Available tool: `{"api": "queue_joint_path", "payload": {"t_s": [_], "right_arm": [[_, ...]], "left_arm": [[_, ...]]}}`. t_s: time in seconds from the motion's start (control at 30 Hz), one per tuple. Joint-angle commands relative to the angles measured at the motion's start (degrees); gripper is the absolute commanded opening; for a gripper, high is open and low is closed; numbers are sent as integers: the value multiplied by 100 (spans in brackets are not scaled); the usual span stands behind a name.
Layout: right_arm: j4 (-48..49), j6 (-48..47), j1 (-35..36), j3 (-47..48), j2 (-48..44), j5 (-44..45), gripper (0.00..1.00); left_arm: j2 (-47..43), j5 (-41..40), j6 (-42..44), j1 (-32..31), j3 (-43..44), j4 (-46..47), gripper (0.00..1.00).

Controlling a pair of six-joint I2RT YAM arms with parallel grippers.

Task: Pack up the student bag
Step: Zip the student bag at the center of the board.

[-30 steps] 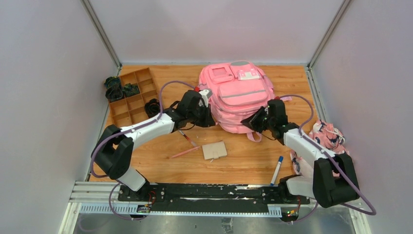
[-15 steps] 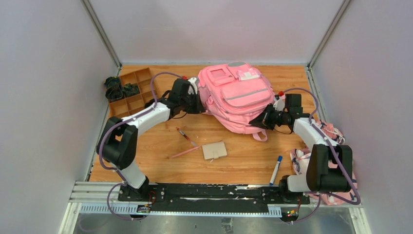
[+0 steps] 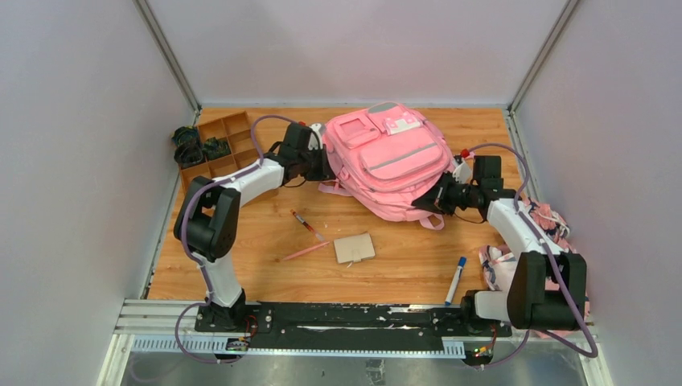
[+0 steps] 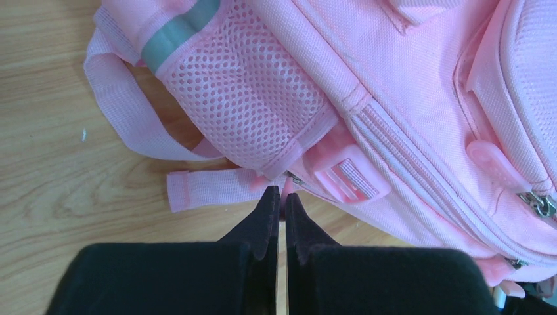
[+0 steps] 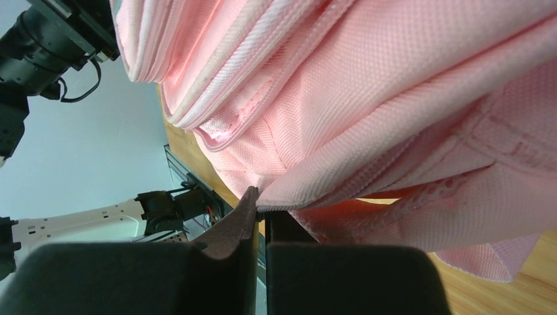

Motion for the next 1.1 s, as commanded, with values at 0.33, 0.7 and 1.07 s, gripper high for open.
{"api": "queue_joint_path", "payload": {"t_s": [0.33,0.7,1.07], "right_arm": [[-6,-168,248,-448,-94,-153,0],[844,1192,1431,-861,-747,710,0],[-644,465,2667,178,-822,2714,64]], "left_arm": [[-27,-773,-205,613,9,419,0],[-642,-231,247,613,-35,-313,32],[-2189,-1039,819,511,226,-956,52]]}}
